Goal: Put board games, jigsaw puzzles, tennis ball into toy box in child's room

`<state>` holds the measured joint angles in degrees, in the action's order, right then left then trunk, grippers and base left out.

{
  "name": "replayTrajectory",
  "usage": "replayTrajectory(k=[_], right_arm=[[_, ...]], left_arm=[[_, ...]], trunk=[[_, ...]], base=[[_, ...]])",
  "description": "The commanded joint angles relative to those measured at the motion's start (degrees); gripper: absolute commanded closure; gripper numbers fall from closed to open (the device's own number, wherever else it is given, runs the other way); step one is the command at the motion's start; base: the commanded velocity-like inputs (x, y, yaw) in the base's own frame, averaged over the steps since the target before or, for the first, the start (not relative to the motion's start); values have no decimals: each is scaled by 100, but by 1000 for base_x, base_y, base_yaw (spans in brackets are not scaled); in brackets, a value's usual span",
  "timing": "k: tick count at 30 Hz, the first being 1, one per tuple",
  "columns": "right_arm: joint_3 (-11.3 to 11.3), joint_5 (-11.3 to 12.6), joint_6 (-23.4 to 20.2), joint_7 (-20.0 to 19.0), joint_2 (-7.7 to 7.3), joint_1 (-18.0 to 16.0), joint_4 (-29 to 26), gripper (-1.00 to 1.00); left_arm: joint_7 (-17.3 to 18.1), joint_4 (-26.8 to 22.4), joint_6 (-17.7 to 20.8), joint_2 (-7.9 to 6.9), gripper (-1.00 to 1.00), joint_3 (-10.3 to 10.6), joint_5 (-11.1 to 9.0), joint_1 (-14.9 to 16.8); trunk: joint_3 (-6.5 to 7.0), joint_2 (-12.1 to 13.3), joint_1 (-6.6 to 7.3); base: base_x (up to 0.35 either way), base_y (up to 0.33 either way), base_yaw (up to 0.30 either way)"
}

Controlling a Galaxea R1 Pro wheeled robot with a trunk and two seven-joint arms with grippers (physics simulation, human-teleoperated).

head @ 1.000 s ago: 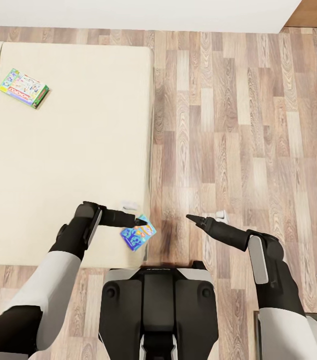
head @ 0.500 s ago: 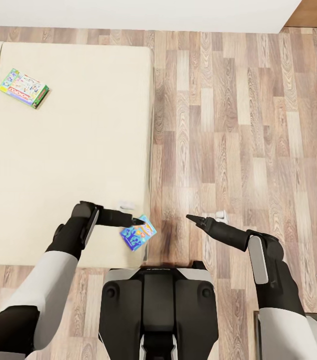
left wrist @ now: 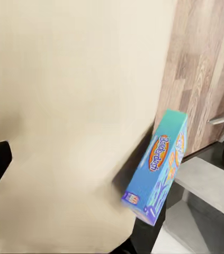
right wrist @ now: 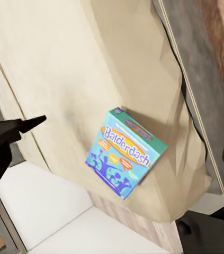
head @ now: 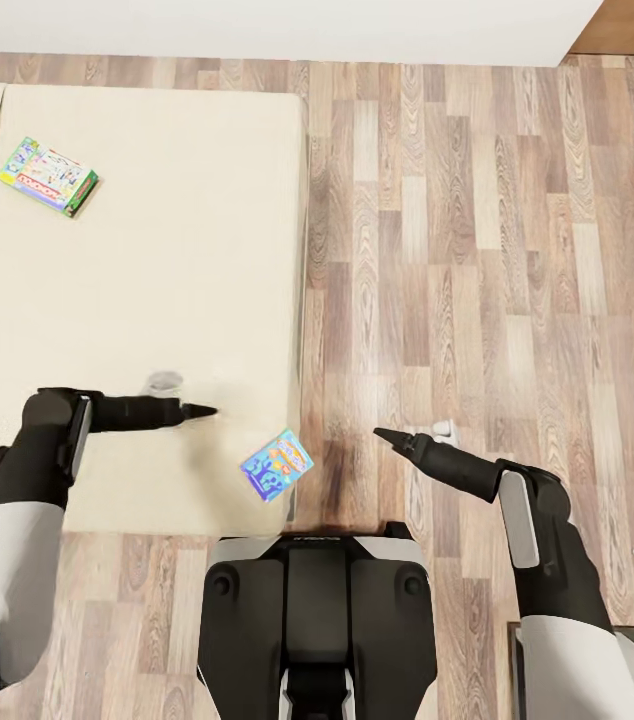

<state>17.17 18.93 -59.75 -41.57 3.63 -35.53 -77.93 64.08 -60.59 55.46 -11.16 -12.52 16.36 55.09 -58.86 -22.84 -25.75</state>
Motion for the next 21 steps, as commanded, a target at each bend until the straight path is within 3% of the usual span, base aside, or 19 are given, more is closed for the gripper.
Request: replayTrajectory(k=[1,2,3,6,8,14,16,17,21], right_arm=[[18,-40,-25,-80,4,-3,-2,-100],[23,-42,-25,-147,2,14,-2,-100],[25,-43,-25,-183,1,33,-4,-100],[52,-52,-25,-423,-7,332,-174,-100],[82,-52,18,-499,-9,523,-311,-100],[174,-48,195,-643,-11,820,-491,-100],[193,-51,249,-700,-11,913,-518,-100],[205,-53,315,-762,-11,1014,-535,-100],[222,-60,504,-883,-11,1229,-553,-100]], left_arm=[[202,-21,60,-116,-100,-40,50,2],[489,-44,92,-340,-100,-85,50,2],[637,-51,109,-453,-100,-109,51,2],[1600,-64,168,-1068,-100,-423,64,-24],[1951,-61,170,-1238,-100,-625,80,-71],[2284,-51,159,-1382,-100,-1090,74,-380],[2328,-49,150,-1400,-100,-1283,66,-514],[2362,-49,142,-1412,-100,-1483,58,-642],[2480,-49,124,-1420,-100,-1829,52,-874]], trunk=[[-6,-9,-4],[-6,-9,-4],[-6,-9,-4],[-6,-9,-4],[-5,-9,-4],[21,-9,-4],[34,-9,-4],[41,-9,-4],[70,-9,-4]], base=[[0,0,0],[0,0,0],[0,0,0],[0,0,0],[0,0,-8],[0,0,-74],[0,0,-114],[0,0,-125],[0,0,-132]])
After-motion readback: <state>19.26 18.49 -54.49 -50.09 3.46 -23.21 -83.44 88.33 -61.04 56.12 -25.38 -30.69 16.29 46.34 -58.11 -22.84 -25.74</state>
